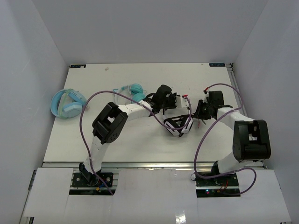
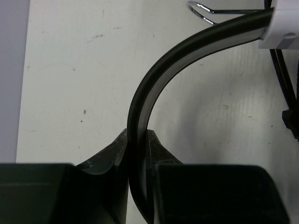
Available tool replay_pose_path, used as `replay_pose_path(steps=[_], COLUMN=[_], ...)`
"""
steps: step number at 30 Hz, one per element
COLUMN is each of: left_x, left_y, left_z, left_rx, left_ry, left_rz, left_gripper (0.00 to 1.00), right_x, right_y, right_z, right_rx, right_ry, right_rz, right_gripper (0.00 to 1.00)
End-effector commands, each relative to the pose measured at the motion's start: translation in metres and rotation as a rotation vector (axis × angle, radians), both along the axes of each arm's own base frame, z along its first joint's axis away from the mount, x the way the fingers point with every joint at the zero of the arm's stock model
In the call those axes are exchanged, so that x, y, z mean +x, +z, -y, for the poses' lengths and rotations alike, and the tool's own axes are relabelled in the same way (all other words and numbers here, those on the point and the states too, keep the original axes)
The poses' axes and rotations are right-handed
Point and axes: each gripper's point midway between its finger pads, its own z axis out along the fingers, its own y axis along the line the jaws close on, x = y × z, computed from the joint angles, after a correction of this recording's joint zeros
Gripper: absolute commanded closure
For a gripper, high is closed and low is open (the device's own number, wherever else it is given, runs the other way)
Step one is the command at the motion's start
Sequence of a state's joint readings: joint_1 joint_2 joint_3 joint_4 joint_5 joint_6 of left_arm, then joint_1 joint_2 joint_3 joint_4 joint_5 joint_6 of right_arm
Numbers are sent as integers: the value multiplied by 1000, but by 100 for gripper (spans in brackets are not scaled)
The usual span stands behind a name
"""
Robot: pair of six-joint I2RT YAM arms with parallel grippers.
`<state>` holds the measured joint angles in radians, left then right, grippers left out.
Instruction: Wrap the headphones
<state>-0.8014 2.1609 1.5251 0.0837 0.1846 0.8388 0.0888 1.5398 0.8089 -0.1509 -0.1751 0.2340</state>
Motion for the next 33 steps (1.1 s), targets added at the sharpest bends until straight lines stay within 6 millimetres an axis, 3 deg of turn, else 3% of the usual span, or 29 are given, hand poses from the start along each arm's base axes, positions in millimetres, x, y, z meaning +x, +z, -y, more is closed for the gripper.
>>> replay_pose_path(steps=[1, 5, 16, 27, 30, 33], left_x=[-8, -6, -1, 11, 13, 15], left_y=[-44, -53, -53, -51, -48, -44], left_z=[-10, -11, -5, -5, -5, -5], left_rx=[94, 114, 103, 110, 105, 97], left_ry=[-9, -14, -23, 16, 23, 37], left_rz=[-36, -27, 2, 33, 43, 50], left_gripper=[71, 68, 59, 53, 43, 42], right_x=[28, 34, 53, 53, 52, 50], right_y=[12, 13, 17, 12, 14, 16], right_z=[4, 5, 9, 21, 24, 27], right_rx=[32, 31, 45, -9, -22, -28], right_ry=[-27, -29, -38, -78, -87, -97], right_rz=[60, 65, 71, 66, 69, 70], right_gripper=[73, 70, 60, 55, 52, 51])
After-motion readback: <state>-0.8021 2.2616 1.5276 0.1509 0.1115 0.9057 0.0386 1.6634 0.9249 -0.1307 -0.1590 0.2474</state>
